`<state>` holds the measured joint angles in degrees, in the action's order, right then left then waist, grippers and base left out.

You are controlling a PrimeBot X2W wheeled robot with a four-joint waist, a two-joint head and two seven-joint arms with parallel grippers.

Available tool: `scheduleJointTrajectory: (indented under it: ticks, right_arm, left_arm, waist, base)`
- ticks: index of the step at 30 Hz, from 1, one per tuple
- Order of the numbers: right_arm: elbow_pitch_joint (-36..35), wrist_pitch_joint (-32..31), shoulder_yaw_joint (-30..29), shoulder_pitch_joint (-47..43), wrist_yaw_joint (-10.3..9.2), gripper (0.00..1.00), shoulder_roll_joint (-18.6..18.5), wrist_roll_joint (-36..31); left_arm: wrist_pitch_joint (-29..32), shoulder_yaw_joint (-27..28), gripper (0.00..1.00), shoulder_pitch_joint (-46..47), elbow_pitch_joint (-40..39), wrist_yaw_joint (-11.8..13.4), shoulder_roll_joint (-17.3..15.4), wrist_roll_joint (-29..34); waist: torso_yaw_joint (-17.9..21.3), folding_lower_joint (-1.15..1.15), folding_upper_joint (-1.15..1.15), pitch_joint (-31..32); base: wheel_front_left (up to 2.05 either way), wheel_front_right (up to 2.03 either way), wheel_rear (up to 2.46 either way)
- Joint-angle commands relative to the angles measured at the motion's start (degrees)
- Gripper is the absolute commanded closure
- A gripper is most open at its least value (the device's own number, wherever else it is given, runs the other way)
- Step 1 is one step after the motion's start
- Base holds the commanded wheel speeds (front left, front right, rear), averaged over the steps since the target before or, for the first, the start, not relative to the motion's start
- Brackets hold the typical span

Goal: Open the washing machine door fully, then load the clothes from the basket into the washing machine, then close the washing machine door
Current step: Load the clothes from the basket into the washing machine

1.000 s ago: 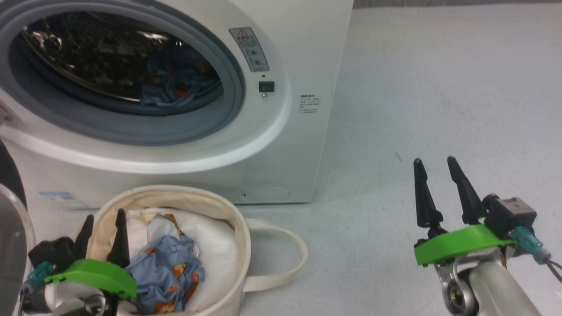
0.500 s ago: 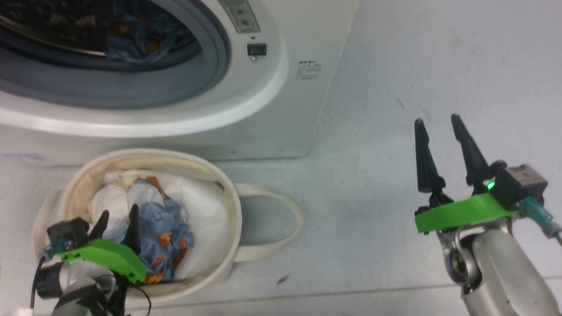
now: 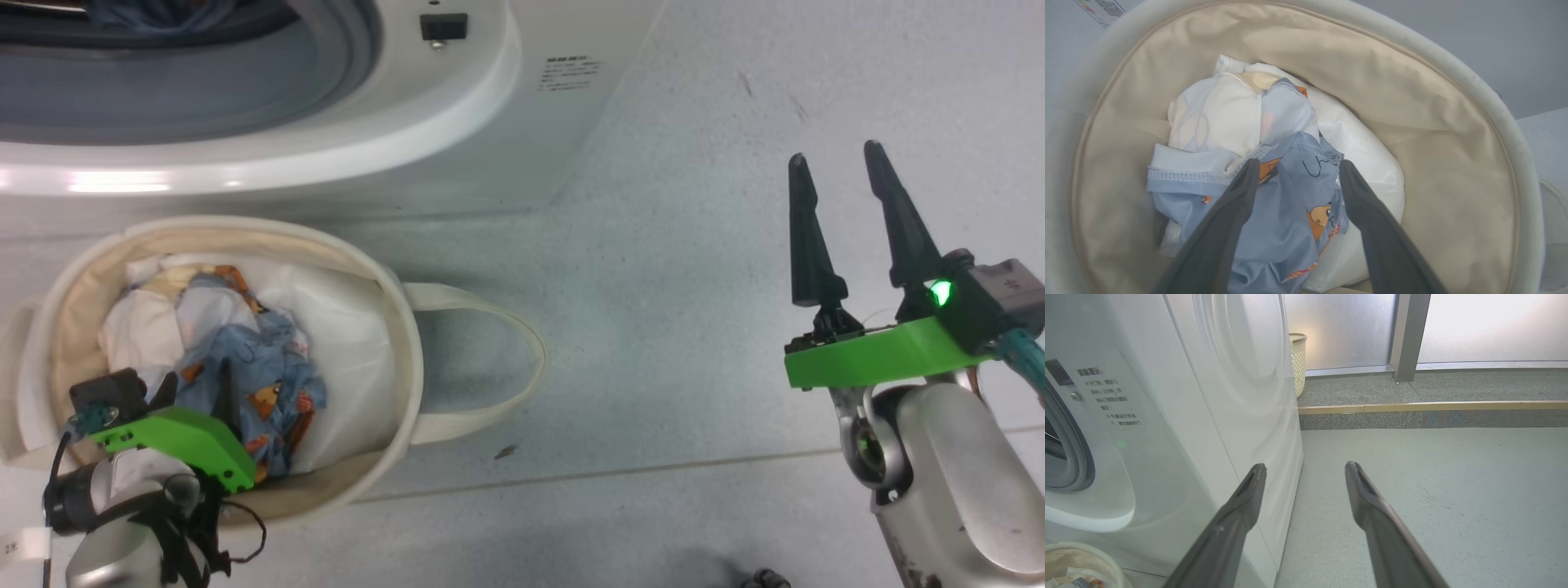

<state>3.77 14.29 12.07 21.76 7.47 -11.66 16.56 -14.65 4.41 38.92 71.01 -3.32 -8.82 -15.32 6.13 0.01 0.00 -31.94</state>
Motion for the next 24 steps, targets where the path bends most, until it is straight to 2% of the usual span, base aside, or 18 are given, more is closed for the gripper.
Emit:
scheduleJointTrajectory:
  ticks: [1, 9, 17, 24]
  right_arm:
    - [-2.4, 0.7, 0.4, -0.4, 0.02, 0.00, -0.9, -0.6]
    - [-5.2, 0.7, -1.8, -1.1, 0.02, 0.00, -1.6, -2.0]
    - [-7.6, 0.7, -3.3, -1.5, 0.02, 0.00, -1.2, -3.3]
    - [-8.3, 0.7, -3.8, -1.5, 0.02, 0.00, -1.0, -3.8]
  left_arm:
    - [-0.3, 1.5, 0.00, 0.0, 0.8, 1.0, -2.5, 0.0]
    - [0.5, -0.4, 0.00, 3.4, 2.5, 0.7, -2.8, 0.7]
    - [3.9, -0.9, 0.00, 6.0, 2.9, 1.9, -2.6, 0.2]
    - [7.0, -2.0, 0.00, 6.2, 2.9, 0.8, -2.1, 0.2]
  waist:
    - [0.7, -0.01, 0.00, -1.4]
    - [0.7, -0.01, 0.00, -6.0]
    - [0.9, -0.01, 0.00, -10.4]
    - [1.1, -0.01, 0.00, -11.5]
  base:
    - [0.00, 0.00, 0.00]
    - [0.00, 0.00, 0.00]
    - [0.00, 0.00, 0.00]
    - [0.00, 0.00, 0.00]
